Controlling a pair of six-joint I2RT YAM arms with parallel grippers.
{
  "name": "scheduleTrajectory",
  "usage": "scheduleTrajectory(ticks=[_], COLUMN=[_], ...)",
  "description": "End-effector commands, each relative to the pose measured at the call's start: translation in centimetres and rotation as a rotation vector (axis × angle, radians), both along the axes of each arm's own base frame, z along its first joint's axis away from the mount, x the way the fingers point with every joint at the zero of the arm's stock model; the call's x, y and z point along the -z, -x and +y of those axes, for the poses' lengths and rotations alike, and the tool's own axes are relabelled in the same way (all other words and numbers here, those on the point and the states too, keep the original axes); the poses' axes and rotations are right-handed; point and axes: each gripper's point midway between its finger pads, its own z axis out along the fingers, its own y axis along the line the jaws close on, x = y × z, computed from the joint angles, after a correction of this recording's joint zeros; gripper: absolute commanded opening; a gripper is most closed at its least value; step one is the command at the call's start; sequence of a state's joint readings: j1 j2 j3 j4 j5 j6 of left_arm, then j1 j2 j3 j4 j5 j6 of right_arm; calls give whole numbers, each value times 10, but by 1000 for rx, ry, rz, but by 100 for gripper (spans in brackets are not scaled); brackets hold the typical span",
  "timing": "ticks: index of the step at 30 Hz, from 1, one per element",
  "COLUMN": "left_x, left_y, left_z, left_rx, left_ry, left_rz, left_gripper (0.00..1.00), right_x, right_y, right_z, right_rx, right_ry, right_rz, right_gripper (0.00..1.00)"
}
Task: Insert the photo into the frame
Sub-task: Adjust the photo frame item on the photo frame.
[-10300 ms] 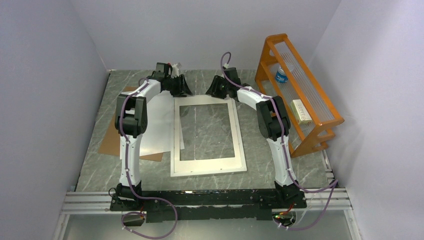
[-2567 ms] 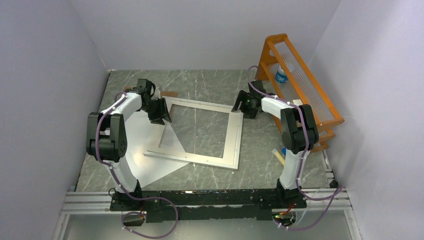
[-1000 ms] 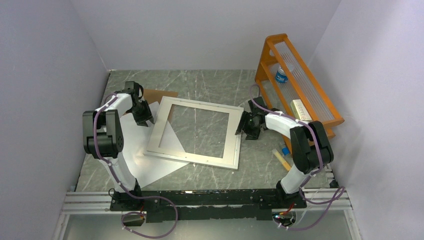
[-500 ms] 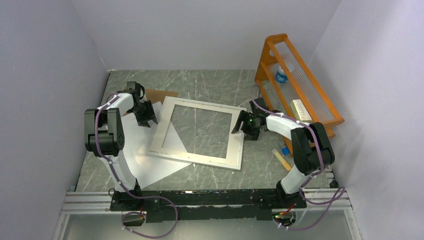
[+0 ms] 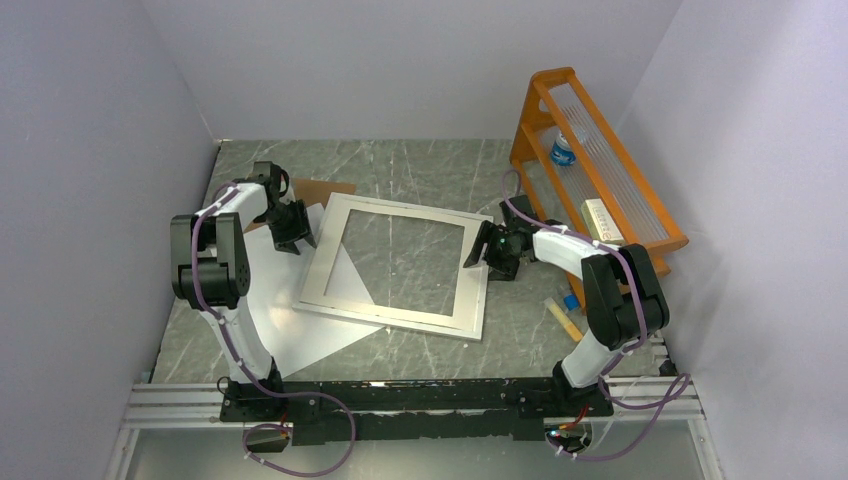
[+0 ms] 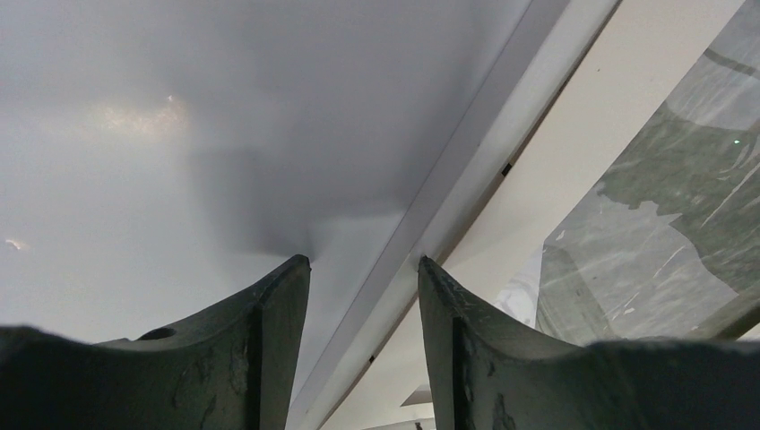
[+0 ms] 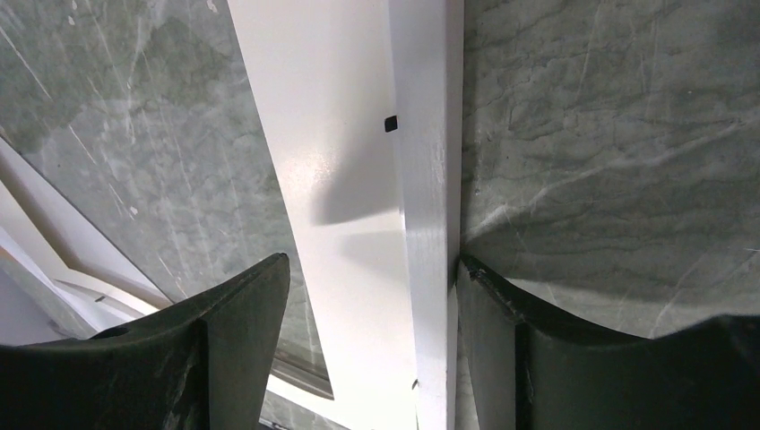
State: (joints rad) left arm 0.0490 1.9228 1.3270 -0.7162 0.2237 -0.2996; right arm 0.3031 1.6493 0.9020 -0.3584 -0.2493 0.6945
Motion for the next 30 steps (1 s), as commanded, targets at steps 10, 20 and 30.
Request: scheduleTrajectory(ticks=[10, 20, 30], left_x=[-2, 0, 5], left_y=[15, 15, 17], left_z=[-45, -35, -31], left_rx=[83, 58, 41], left_ry=[222, 156, 134], left_rz=[53, 61, 79], left_gripper=[63, 63, 62], right_x=[-6, -37, -59], right_y=[0, -14, 2], right_z=[31, -10, 21], right_rx=[-88, 11, -155], right_ry=[-154, 154, 429], right_rz=[-12, -105, -145], right_gripper=[77, 81, 68])
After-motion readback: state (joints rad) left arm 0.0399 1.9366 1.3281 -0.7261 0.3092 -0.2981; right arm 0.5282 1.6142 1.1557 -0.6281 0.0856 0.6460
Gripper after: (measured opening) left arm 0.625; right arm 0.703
